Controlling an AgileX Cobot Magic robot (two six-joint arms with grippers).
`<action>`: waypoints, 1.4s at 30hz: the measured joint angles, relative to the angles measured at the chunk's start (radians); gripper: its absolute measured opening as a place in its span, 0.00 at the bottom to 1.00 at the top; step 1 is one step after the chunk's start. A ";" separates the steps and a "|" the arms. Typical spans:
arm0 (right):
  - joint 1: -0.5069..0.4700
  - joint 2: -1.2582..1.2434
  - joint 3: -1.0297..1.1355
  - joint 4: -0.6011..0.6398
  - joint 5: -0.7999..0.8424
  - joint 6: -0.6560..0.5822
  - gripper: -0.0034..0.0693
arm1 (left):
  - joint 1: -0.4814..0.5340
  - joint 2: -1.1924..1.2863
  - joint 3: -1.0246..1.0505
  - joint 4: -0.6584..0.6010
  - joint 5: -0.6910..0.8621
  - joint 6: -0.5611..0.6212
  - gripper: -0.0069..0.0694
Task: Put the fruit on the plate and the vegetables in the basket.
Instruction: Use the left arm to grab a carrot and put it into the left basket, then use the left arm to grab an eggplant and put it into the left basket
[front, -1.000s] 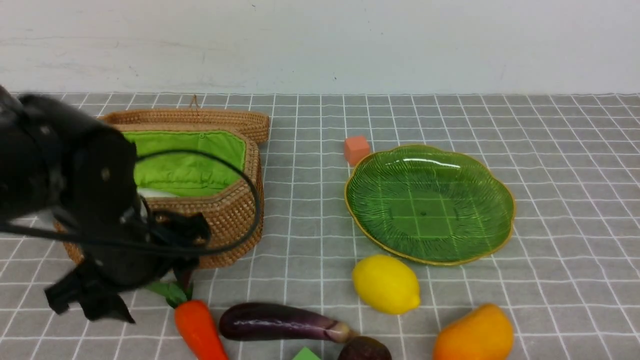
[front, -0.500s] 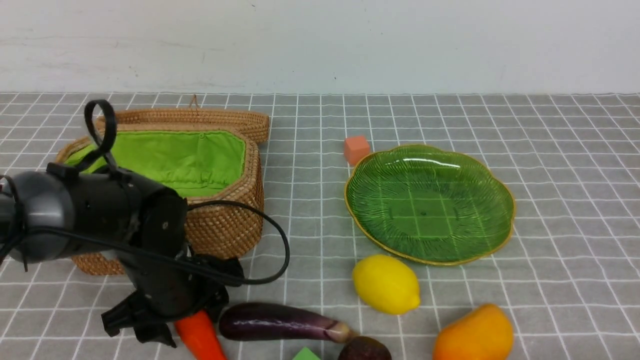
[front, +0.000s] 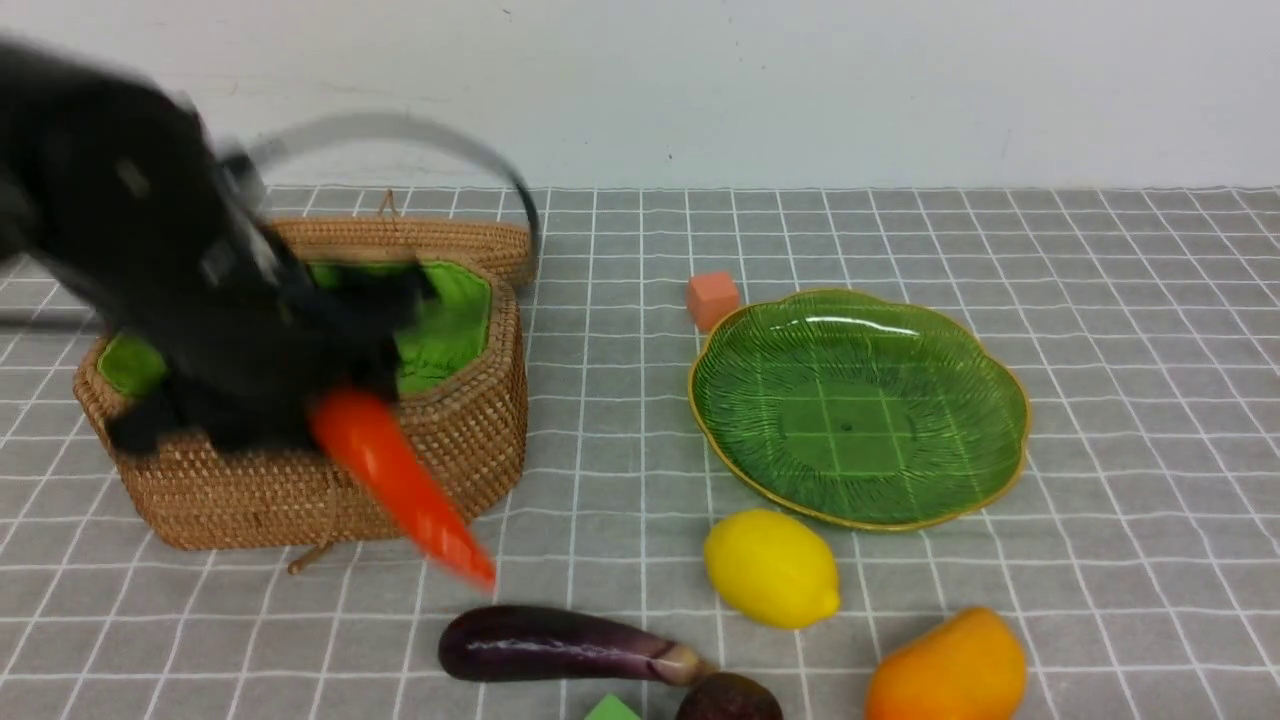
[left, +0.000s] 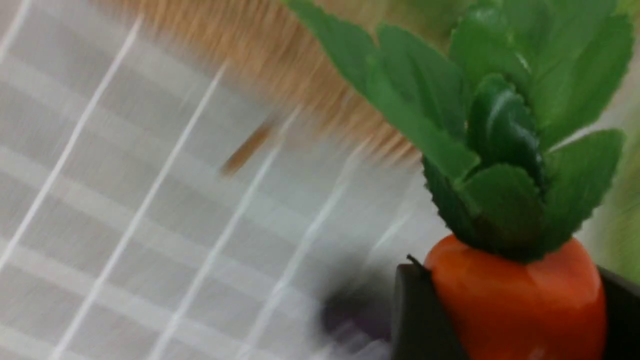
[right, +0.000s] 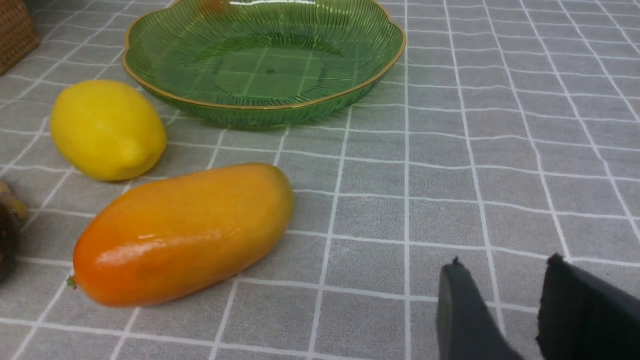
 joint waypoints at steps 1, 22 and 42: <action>0.000 0.000 0.000 0.000 0.000 0.000 0.38 | 0.040 0.000 -0.054 0.000 0.000 -0.034 0.57; 0.000 0.000 0.000 0.000 0.000 0.000 0.38 | 0.306 0.198 -0.213 -0.204 -0.049 0.081 0.94; 0.000 0.000 0.000 0.000 0.000 0.000 0.38 | -0.255 0.204 0.013 -0.072 0.090 1.516 0.68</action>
